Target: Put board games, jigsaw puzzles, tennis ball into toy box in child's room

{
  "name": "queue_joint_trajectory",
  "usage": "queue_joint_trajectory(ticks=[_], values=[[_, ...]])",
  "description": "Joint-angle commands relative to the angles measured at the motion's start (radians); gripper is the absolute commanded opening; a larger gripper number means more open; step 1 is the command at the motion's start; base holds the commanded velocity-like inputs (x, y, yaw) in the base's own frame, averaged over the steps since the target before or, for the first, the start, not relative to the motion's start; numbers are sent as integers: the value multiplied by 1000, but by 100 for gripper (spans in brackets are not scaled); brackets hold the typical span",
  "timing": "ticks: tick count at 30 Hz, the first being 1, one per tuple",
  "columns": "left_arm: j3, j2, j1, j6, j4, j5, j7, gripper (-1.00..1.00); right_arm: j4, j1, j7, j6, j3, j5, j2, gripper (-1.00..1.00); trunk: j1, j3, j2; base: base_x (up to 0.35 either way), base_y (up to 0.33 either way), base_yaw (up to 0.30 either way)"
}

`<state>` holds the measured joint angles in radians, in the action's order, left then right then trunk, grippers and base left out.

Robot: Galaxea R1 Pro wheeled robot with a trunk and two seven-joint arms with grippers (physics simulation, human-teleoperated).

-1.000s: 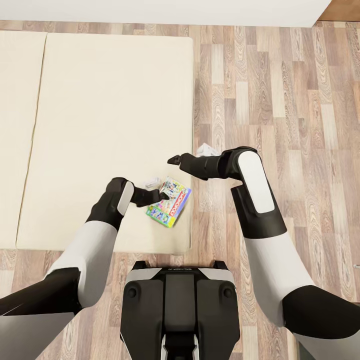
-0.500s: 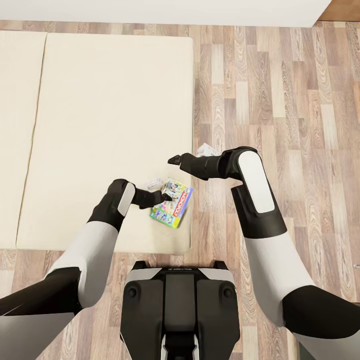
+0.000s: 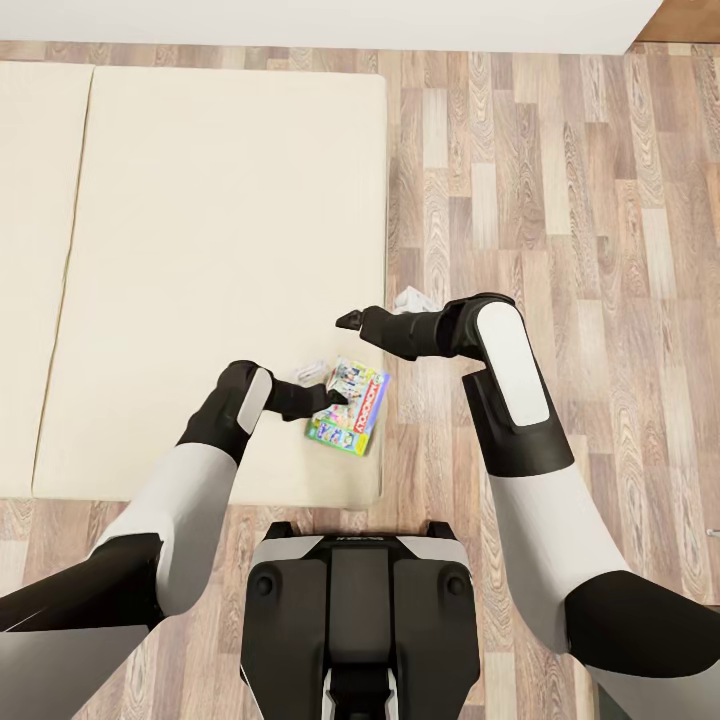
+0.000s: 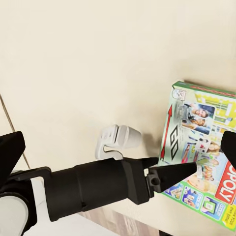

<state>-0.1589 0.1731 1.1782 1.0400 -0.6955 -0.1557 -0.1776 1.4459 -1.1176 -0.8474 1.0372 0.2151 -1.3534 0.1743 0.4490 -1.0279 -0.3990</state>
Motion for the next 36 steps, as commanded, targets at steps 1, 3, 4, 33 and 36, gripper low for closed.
queue_joint_trajectory(ticks=[1,3,4,33,36], values=[[-6,1,0,3,1,-10,-7,100,1,-1,-11,3,0,-9,0,100,1,-1,-1,0,0,0],[-5,1,0,3,1,-10,-10,100,1,-1,-10,3,0,-9,0,100,1,-1,-1,0,0,0],[-5,1,0,3,1,-10,-11,100,1,-1,-11,3,0,-9,0,100,1,-1,-1,0,0,0],[-4,1,0,3,1,-9,-67,100,1,-1,-10,3,0,-9,0,100,1,-1,-1,0,0,0],[-4,1,0,3,1,-8,-87,100,1,-1,-10,3,0,-9,0,100,1,-1,-1,0,0,0]])
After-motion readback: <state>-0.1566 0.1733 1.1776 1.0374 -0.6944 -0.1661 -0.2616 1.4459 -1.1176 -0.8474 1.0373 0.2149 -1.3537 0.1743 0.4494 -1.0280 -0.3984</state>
